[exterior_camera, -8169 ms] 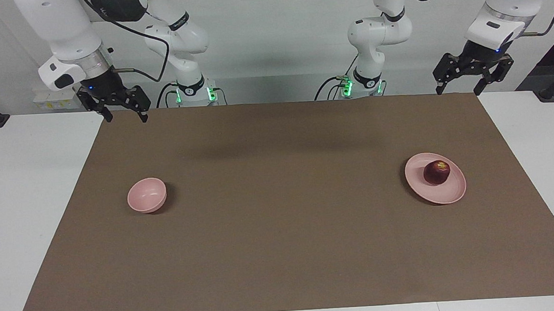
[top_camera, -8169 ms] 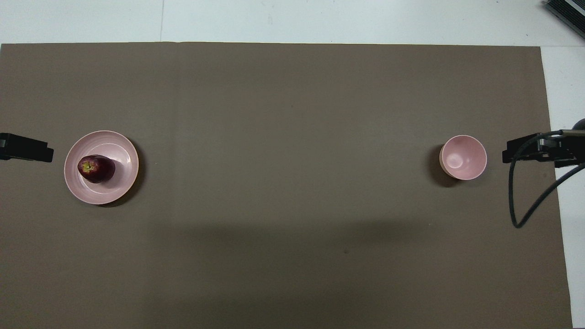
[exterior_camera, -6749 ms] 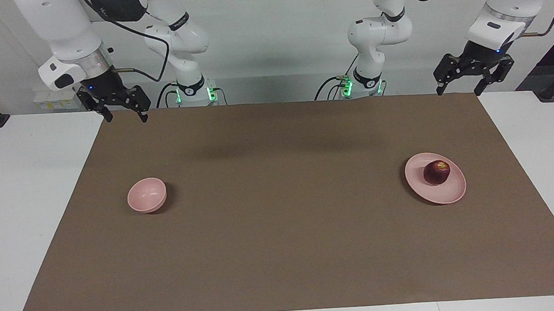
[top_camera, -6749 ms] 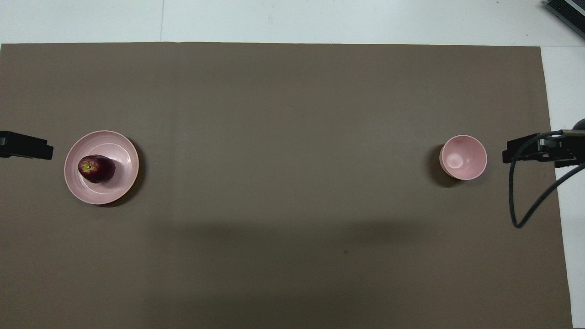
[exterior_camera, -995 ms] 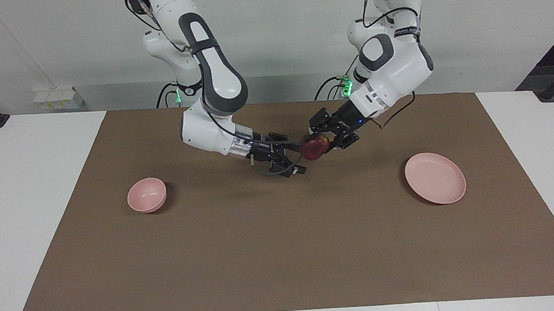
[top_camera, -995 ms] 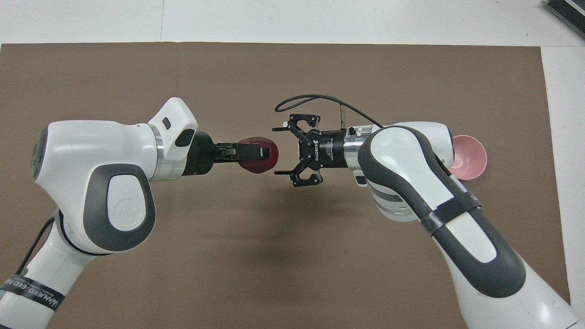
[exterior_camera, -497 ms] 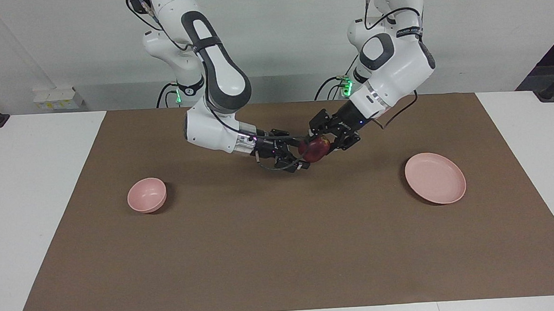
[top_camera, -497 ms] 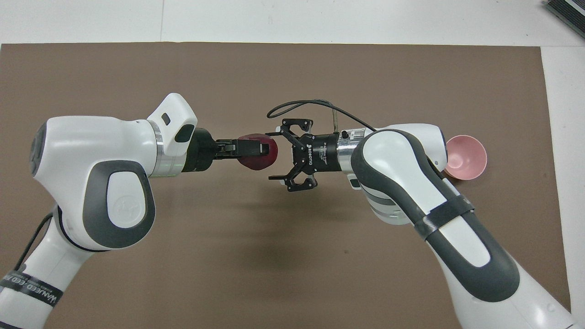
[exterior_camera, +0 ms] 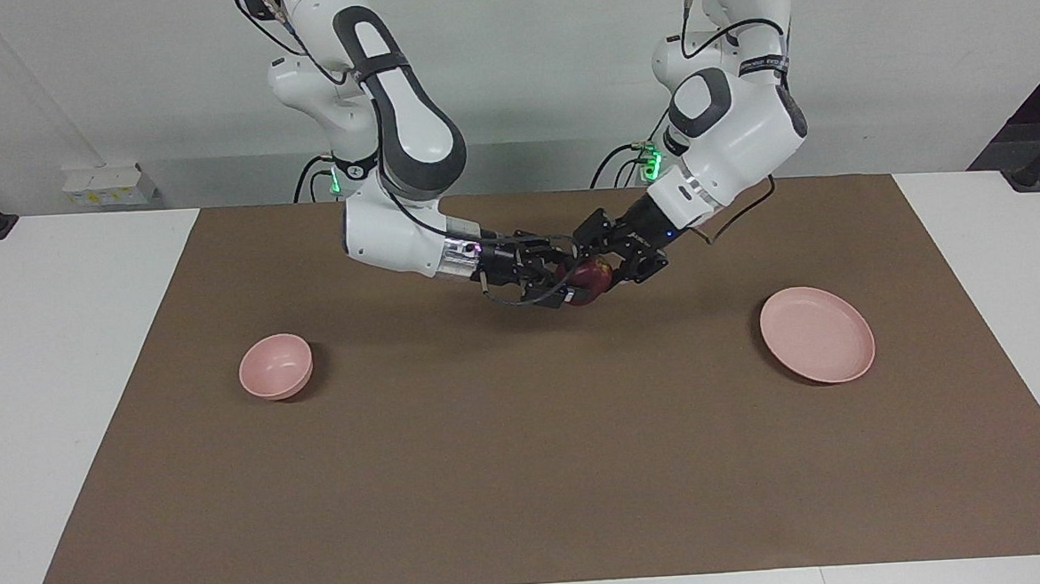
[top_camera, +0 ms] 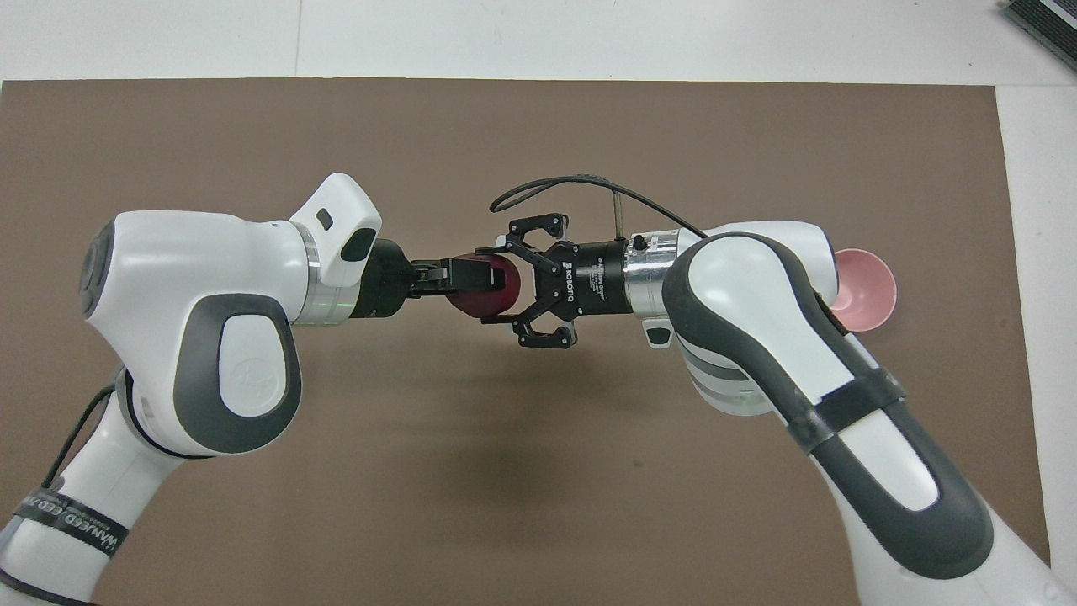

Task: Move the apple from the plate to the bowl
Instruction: 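Close the right gripper on the apple while the left gripper holds it, then carry the apple to the pink bowl with the right gripper while the left withdraws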

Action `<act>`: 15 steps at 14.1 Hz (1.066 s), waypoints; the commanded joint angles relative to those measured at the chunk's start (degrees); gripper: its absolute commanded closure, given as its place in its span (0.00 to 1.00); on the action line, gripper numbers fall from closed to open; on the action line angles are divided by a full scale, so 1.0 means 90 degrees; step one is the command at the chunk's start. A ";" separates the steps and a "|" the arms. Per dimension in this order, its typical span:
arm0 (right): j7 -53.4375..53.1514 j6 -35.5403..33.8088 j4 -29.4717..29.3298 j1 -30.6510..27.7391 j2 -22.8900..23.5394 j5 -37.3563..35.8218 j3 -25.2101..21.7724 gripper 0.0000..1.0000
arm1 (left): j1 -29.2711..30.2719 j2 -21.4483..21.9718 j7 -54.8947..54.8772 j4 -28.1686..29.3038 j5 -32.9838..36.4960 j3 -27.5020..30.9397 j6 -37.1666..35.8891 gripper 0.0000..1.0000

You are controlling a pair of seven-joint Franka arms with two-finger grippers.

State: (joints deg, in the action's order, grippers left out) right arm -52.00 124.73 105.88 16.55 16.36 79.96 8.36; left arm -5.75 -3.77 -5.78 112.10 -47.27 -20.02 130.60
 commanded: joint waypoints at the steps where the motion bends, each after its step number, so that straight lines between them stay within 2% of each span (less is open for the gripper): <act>1: -0.0227 -0.0011 0.0052 -0.0062 -0.0069 0.0070 0.0008 1.00 | -0.0094 -0.0030 0.0164 -0.0092 0.0134 0.0066 -0.0038 1.00; 3: -0.0237 0.0086 0.0052 -0.0052 -0.0069 0.0022 0.0008 1.00 | -0.0094 -0.0030 0.0154 -0.0102 0.0134 0.0066 -0.0048 0.99; 4: -0.0247 0.0135 0.0052 -0.0032 -0.0060 0.0012 0.0008 1.00 | -0.0084 -0.0030 0.0164 -0.0102 0.0134 0.0076 -0.0067 0.93; 5: -0.0247 0.0136 0.0052 -0.0032 -0.0059 -0.0008 -0.0001 1.00 | -0.0084 -0.0030 0.0164 -0.0112 0.0134 0.0076 -0.0067 0.71; 6: -0.0257 0.0126 0.0052 -0.0052 -0.0059 -0.0047 -0.0011 1.00 | -0.0084 -0.0020 0.0154 -0.0131 0.0134 0.0076 -0.0038 0.08; 7: -0.0267 0.0126 0.0052 -0.0061 -0.0069 -0.0250 -0.0031 1.00 | -0.0084 -0.0011 0.0164 -0.0141 0.0144 0.0076 0.0039 0.00; 12: -0.0462 0.0106 -0.0017 -0.0412 -0.0098 -0.1529 -0.0050 1.00 | 0.0081 0.0107 0.0135 -0.0131 0.0222 0.0134 -0.0077 0.00; 15: -0.0384 0.0048 -0.0055 -0.0928 -0.0216 -0.2311 -0.0070 1.00 | 0.0637 0.0156 0.0125 -0.0170 0.1360 0.0135 -0.0350 0.00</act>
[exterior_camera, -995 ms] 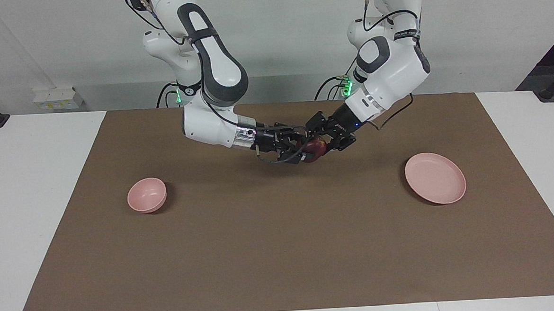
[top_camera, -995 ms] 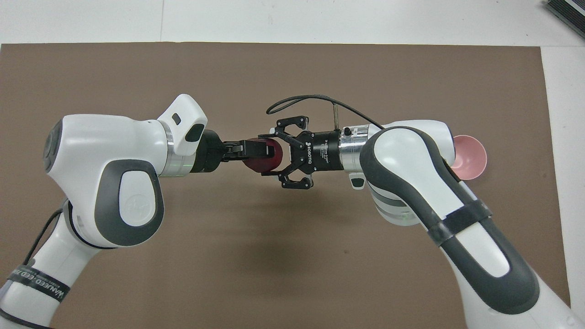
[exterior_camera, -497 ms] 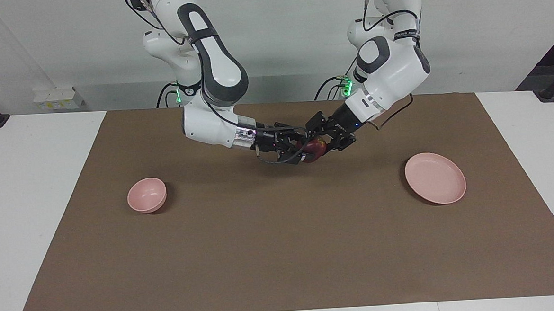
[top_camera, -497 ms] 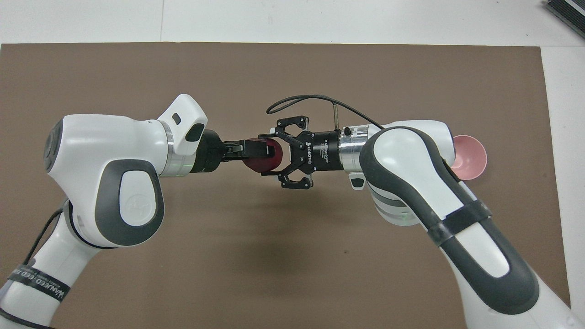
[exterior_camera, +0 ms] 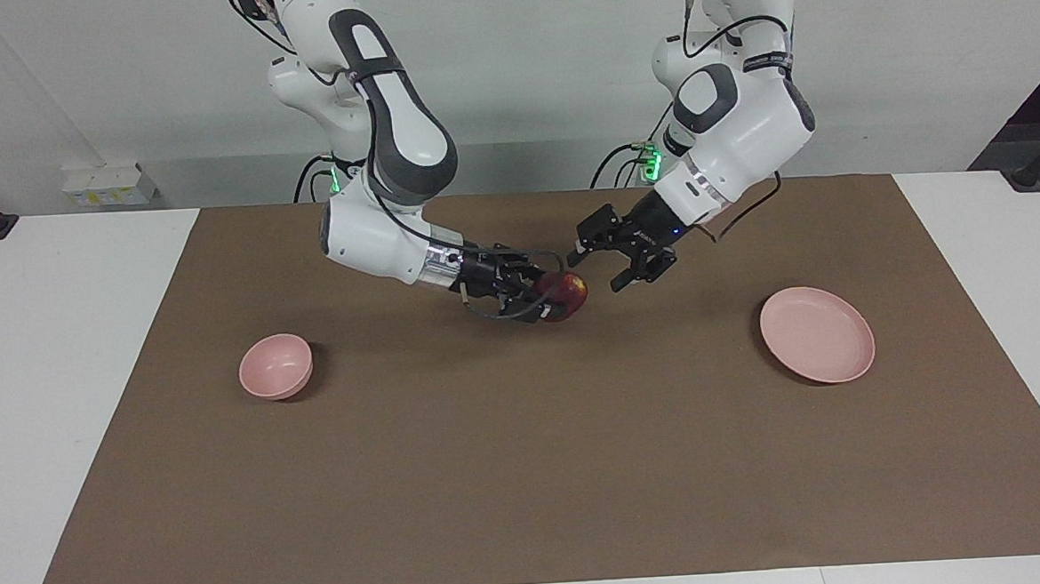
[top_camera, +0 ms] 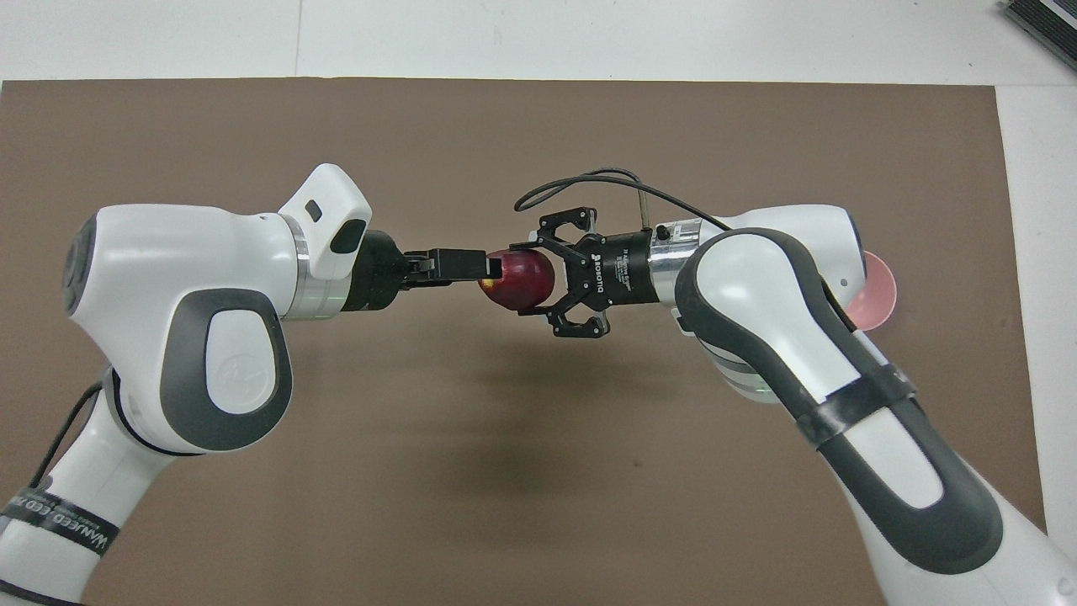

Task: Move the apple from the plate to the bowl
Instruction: 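Carry the apple to the pink bowl with the right gripper while the left withdraws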

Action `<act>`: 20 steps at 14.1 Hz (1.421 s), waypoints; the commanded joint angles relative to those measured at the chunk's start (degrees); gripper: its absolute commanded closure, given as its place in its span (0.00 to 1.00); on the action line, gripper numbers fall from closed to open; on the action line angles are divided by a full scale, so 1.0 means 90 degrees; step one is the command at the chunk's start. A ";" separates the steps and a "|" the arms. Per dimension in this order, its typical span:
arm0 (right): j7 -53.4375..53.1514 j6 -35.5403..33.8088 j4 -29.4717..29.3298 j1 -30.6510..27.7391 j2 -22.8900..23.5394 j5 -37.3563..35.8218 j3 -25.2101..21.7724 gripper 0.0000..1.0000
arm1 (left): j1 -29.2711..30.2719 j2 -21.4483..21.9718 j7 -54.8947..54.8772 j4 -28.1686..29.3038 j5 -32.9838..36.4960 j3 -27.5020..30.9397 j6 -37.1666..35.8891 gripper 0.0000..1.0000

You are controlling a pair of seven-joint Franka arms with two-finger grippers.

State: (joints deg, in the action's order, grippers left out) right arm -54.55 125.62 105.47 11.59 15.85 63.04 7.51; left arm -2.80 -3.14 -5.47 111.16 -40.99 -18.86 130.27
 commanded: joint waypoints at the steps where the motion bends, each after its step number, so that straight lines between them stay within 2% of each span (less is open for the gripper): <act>1: -0.0063 -0.0090 -0.0059 -0.0572 -0.0150 -0.0683 0.0034 1.00 | 0.0447 0.0086 0.0090 -0.0076 0.1335 -0.0004 -0.0353 0.00; 4: 0.0064 -0.0090 -0.0214 -0.0827 -0.0082 -0.1640 0.0025 1.00 | 0.0681 0.0066 0.0080 -0.0144 0.2996 0.0006 -0.0373 0.00; 6: 0.0278 -0.0148 -0.0264 -0.1110 -0.0062 -0.2119 0.0025 1.00 | 0.0818 0.0047 0.0051 -0.0503 0.3847 0.0016 -0.0722 0.00; 7: 0.0502 -0.0245 -0.0255 -0.1189 -0.0053 -0.2644 0.0015 1.00 | 0.0974 0.0008 0.0041 -0.0767 0.4064 0.0016 -0.1024 0.00; 10: 0.0768 -0.0451 -0.0235 -0.1510 -0.0043 -0.4539 0.0005 1.00 | 0.1141 0.0027 0.0012 -0.1315 0.4300 0.0016 -0.1680 0.00; 12: 0.1175 -0.0636 -0.0225 -0.1765 -0.0033 -0.4981 -0.0004 1.00 | 0.1151 0.0076 0.0012 -0.1714 0.4300 0.0025 -0.2147 0.00; 14: 0.1683 -0.0851 -0.0215 -0.2028 -0.0033 -0.5604 -0.0043 1.00 | 0.1170 0.0076 0.0002 -0.2397 0.4310 0.0055 -0.2976 0.00; 16: 0.2336 -0.1046 -0.0225 -0.2448 -0.0033 -0.6085 -0.0034 1.00 | 0.0773 0.0086 0.0002 -0.2945 0.4291 0.0637 -0.3874 0.00; 18: 0.2943 -0.1164 -0.0264 -0.2692 -0.0043 -0.6125 -0.0053 1.00 | 0.0381 0.0086 -0.0008 -0.3403 0.4252 0.1292 -0.4394 0.00; 20: 0.3208 -0.1164 -0.0177 -0.2762 -0.0043 -0.6572 -0.0053 1.00 | 0.0078 0.0086 -0.0056 -0.3940 0.4242 0.1703 -0.4989 0.00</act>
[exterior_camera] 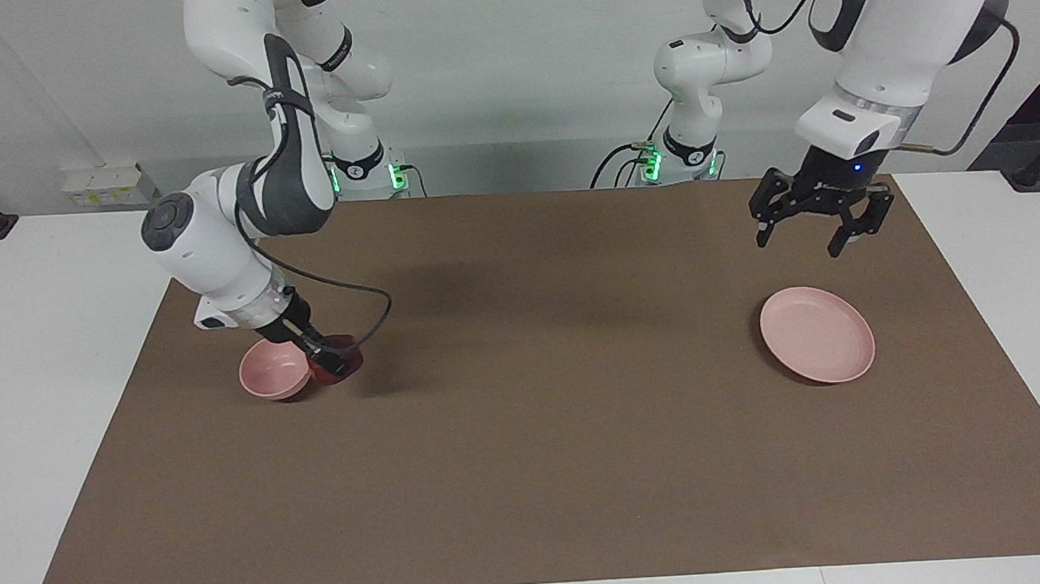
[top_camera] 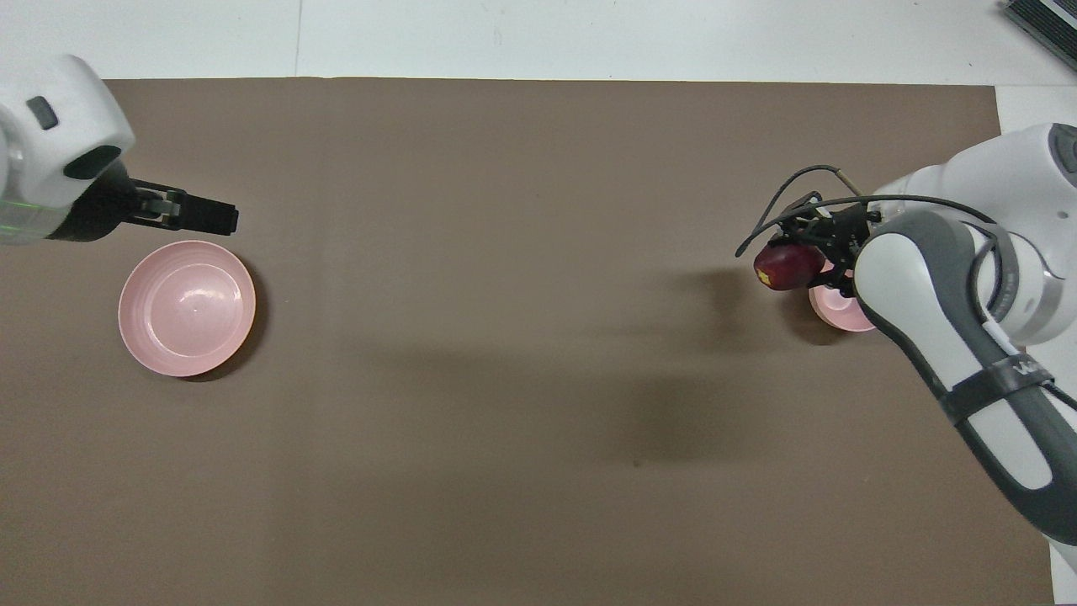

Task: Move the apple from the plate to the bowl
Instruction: 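Lower the apple into the pink bowl and open the right gripper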

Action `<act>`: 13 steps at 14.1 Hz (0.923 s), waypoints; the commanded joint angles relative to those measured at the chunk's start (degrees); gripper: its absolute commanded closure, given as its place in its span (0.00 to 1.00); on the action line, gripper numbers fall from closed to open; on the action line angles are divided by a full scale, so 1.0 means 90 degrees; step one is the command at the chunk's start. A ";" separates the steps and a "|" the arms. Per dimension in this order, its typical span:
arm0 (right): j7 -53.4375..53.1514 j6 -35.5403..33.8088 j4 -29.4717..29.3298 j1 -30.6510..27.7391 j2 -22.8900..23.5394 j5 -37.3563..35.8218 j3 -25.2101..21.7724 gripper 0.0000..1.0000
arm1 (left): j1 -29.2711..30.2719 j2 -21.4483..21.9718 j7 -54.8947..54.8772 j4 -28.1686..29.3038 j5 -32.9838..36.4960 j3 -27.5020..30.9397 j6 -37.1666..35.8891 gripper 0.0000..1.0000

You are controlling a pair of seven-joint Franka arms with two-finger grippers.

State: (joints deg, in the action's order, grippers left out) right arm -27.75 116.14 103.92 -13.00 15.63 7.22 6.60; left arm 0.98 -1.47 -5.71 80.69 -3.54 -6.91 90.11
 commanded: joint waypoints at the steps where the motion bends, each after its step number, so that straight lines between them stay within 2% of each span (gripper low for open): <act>1: 0.0241 -0.0092 0.0103 -0.0040 0.0021 -0.0624 0.0048 1.00 | -0.0440 -0.0100 -0.0040 -0.0703 0.0081 0.0474 -0.0695 0.00; 4: 0.0339 0.0045 0.0143 -0.0147 0.0284 -0.1007 0.0048 1.00 | -0.0703 -0.0061 -0.0030 -0.0714 0.0072 0.0738 -0.0881 0.00; 5: 0.0348 0.0132 0.0123 -0.0147 0.0353 -0.1191 0.0048 0.97 | -0.0762 -0.0042 -0.0040 -0.0714 0.0072 0.0826 -0.0988 0.00; 6: 0.0358 0.0065 0.0075 -0.0128 0.0363 -0.1309 0.0057 0.43 | -0.0763 -0.0022 -0.0030 -0.0704 0.0072 0.0836 -0.1076 0.00; 7: 0.0368 0.0026 -0.0003 -0.0109 0.0354 -0.1311 0.0057 0.00 | -0.0753 0.0075 -0.0030 -0.0685 0.0052 0.0846 -0.1096 0.00; 9: 0.0668 -0.0130 -0.0043 -0.0089 0.0140 -0.1320 0.0087 0.00 | -0.0656 0.0512 0.0038 -0.0268 0.0062 0.0836 -0.1077 0.00; 10: 0.1019 -0.0170 -0.0052 -0.0089 -0.0006 -0.1301 0.0087 0.00 | -0.0646 0.0592 0.0048 -0.0071 0.0062 0.0837 -0.1058 0.00; 13: 0.1957 -0.0530 -0.0091 -0.0040 -0.0494 -0.1301 0.0126 0.00 | -0.0665 0.0632 0.0058 -0.0040 0.0072 0.0817 -0.1116 0.00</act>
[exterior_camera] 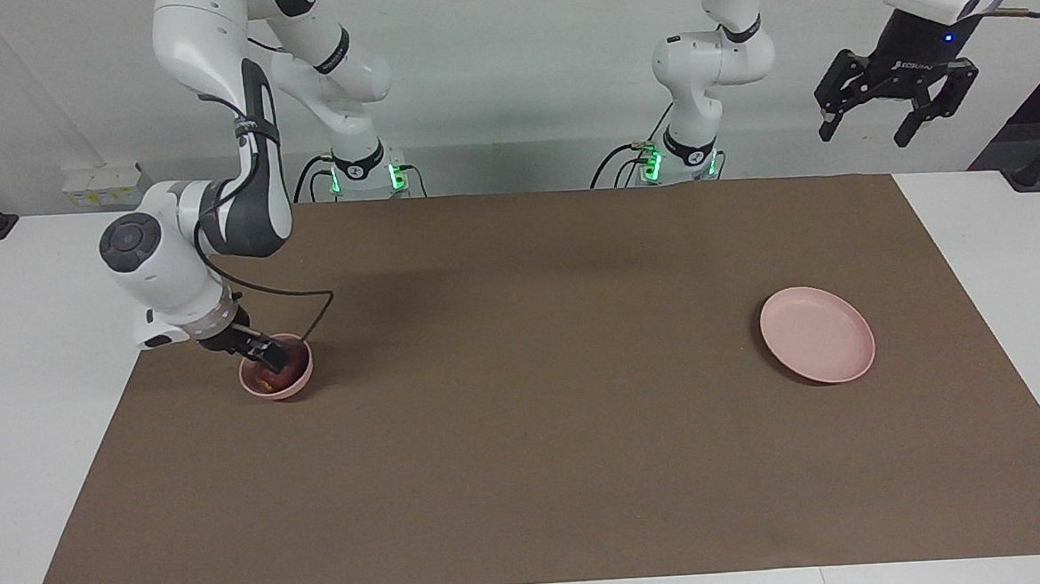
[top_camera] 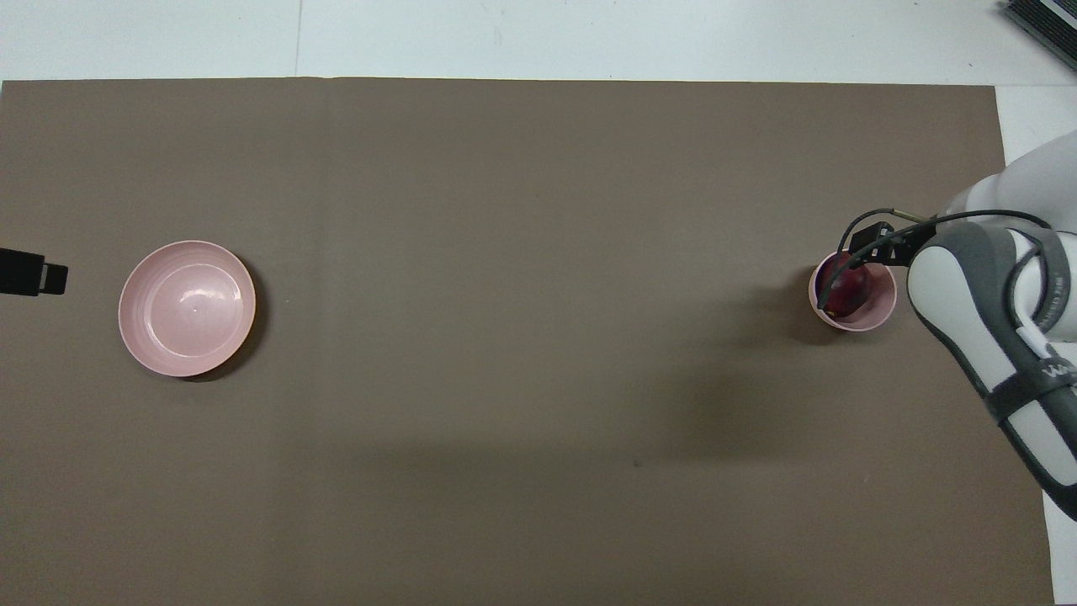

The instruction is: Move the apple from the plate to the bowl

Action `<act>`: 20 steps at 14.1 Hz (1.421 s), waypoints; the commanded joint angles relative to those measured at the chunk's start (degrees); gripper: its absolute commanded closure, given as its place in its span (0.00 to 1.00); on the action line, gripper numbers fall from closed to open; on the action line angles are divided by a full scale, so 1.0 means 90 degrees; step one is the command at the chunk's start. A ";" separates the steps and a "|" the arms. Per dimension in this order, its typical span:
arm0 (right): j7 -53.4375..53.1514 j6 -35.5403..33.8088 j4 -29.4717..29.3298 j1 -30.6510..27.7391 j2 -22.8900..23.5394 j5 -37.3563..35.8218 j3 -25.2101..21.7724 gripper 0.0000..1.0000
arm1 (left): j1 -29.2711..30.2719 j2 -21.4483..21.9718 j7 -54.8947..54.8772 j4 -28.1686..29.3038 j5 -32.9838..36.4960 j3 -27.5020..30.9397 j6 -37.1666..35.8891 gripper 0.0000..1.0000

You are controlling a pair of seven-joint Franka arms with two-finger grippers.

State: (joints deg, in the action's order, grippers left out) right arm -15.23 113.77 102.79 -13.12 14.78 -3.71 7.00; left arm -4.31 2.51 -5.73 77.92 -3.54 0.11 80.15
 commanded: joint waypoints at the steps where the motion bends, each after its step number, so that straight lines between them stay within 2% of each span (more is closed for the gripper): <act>1: 0.0801 -0.0404 0.0005 -0.0017 -0.0557 -0.0086 0.0081 0.00 | -0.0078 0.0190 0.0060 0.0268 0.0072 0.0037 -0.0028 0.00; 6: 0.1253 -0.1311 -0.0463 0.0032 -0.1221 -0.0067 0.0169 0.00 | -0.0039 0.0093 0.0139 0.0103 0.0159 0.0056 -0.0642 0.00; 8: 0.1224 -0.1721 -0.0697 0.0051 -0.1417 -0.0047 0.0189 0.00 | -0.0048 0.0063 0.0139 0.0054 0.0160 0.0056 -0.0625 0.00; 12: 0.1272 -0.2396 -0.0962 0.0042 -0.1602 0.0021 0.0189 0.00 | -0.0058 0.0073 0.0139 0.0063 0.0169 0.0046 -0.0605 0.00; 20: 0.1263 -0.2817 -0.1294 0.0158 -0.1750 0.0167 0.0286 0.00 | -0.0068 0.0151 0.0109 0.0092 0.0296 0.0037 -0.0585 0.00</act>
State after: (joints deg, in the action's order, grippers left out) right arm -5.19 89.90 92.40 -12.17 -0.88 -3.34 9.24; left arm -4.26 3.02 -5.00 78.66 -2.44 0.26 75.61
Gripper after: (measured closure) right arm 0.000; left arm 0.000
